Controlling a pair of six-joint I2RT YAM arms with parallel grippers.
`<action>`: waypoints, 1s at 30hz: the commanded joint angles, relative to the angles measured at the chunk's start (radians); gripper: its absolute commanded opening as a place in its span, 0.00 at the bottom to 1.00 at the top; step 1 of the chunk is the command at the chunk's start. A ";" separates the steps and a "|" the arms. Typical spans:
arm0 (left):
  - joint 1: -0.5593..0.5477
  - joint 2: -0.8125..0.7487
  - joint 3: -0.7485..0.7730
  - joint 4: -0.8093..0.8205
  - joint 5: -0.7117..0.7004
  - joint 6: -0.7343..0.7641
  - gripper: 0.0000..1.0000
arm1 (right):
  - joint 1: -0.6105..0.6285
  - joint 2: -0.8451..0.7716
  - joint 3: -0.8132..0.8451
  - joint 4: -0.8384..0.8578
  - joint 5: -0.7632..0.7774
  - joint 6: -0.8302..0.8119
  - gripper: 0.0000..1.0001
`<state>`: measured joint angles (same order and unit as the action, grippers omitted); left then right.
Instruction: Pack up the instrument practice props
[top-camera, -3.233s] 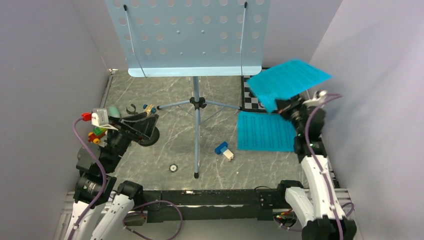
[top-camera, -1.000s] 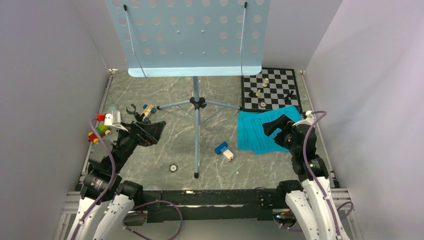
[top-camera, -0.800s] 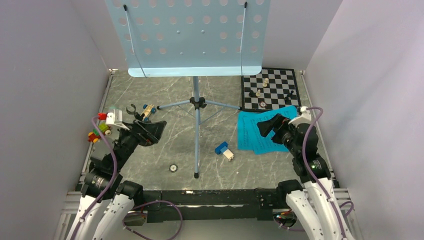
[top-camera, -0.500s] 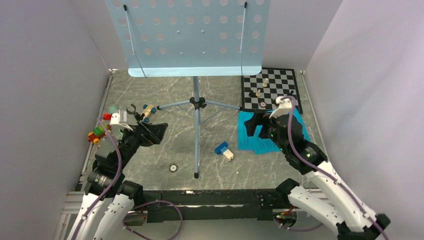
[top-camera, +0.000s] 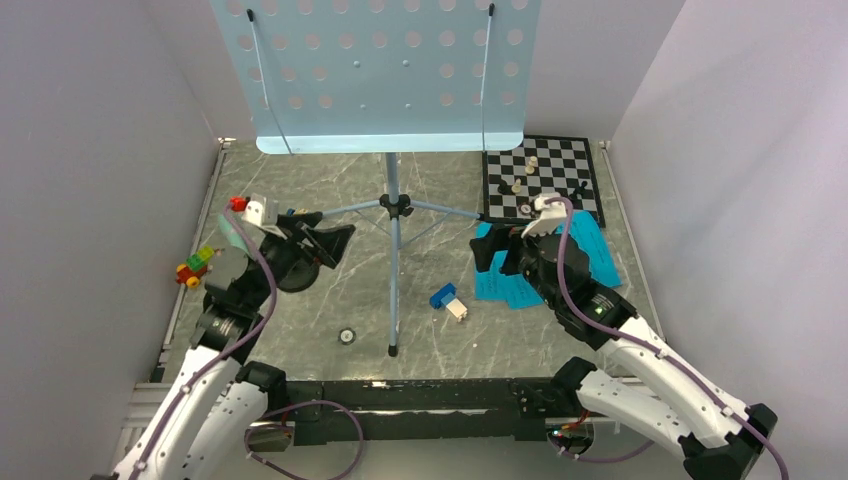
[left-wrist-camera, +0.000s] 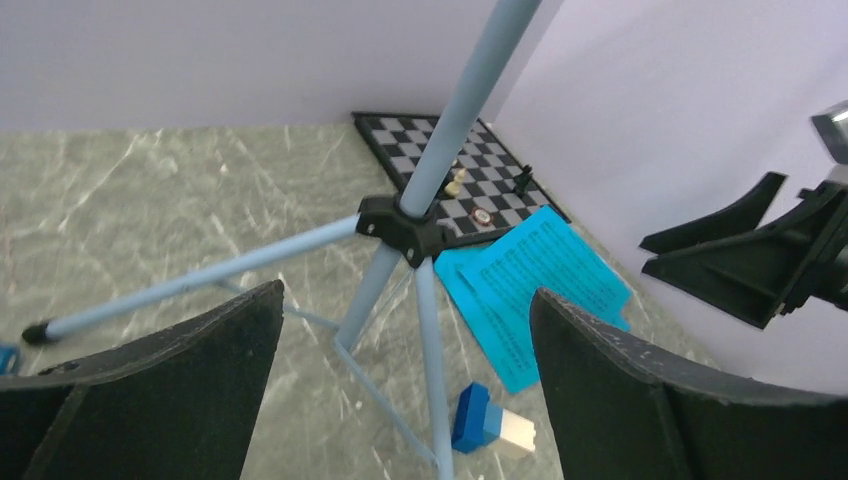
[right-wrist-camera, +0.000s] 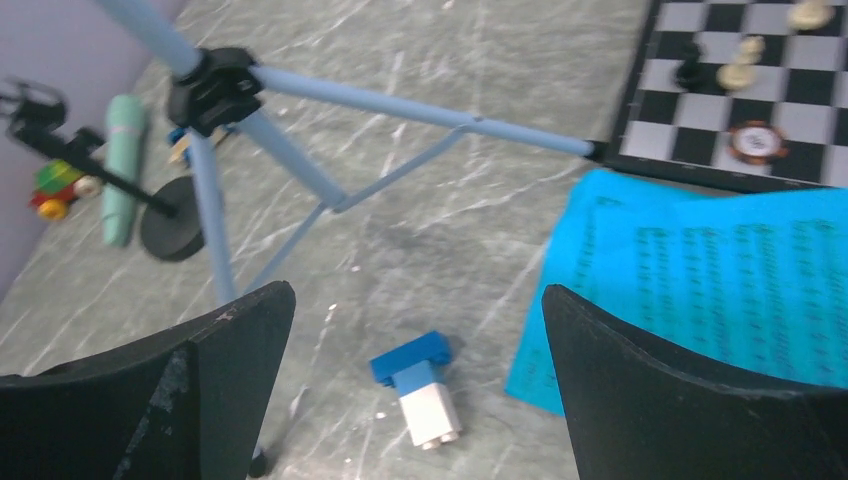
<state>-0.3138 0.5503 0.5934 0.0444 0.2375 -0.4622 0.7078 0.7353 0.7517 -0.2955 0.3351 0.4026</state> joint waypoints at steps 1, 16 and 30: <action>0.004 0.140 0.066 0.305 0.120 0.054 0.94 | 0.003 0.066 0.027 0.124 -0.215 0.012 1.00; 0.000 0.473 0.177 0.701 0.306 0.139 0.78 | 0.004 0.131 -0.040 0.233 -0.354 0.058 0.98; -0.152 0.627 0.122 0.949 0.153 0.330 0.74 | 0.004 0.099 -0.061 0.207 -0.354 0.041 0.98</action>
<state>-0.4290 1.1515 0.7132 0.8764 0.4679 -0.2279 0.7078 0.8627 0.7010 -0.1234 -0.0097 0.4492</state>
